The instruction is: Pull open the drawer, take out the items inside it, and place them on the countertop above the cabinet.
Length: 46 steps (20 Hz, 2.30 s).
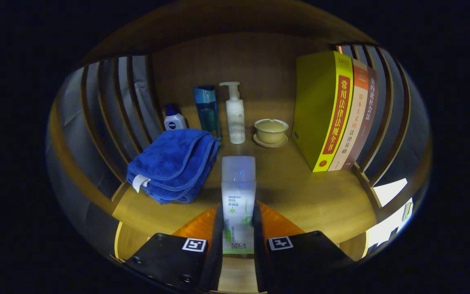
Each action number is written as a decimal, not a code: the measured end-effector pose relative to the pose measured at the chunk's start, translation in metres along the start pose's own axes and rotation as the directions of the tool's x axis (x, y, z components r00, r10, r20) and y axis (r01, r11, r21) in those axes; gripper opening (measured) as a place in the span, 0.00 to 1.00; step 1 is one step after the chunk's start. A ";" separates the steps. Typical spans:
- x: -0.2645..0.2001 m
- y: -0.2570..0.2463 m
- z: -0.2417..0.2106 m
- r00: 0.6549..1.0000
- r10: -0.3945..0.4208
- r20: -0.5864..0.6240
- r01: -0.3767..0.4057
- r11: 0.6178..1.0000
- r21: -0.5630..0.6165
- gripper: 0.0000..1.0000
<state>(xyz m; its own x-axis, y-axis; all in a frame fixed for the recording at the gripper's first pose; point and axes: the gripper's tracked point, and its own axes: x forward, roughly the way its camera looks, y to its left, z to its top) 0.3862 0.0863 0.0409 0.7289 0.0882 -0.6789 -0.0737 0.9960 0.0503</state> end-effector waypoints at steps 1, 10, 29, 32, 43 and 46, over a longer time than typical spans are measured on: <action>0.005 -0.003 0.002 1.000 -0.010 0.014 0.009 1.000 0.007 0.42; 0.036 -0.003 -0.006 0.999 -0.027 0.042 0.026 0.999 0.025 0.43; 0.022 0.016 -0.021 0.991 0.046 0.129 -0.042 0.999 -0.031 1.00; -0.007 0.019 -0.016 0.988 0.048 0.147 -0.045 0.999 -0.023 1.00; -0.166 0.049 -0.005 0.886 0.118 0.448 -0.080 0.991 -0.103 1.00; -0.201 0.053 -0.027 0.860 0.134 0.492 -0.089 0.990 -0.114 1.00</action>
<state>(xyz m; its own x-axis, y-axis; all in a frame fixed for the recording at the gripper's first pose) 0.2171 0.1214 0.1601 0.9521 0.2158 -0.2168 -0.2152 0.9762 0.0269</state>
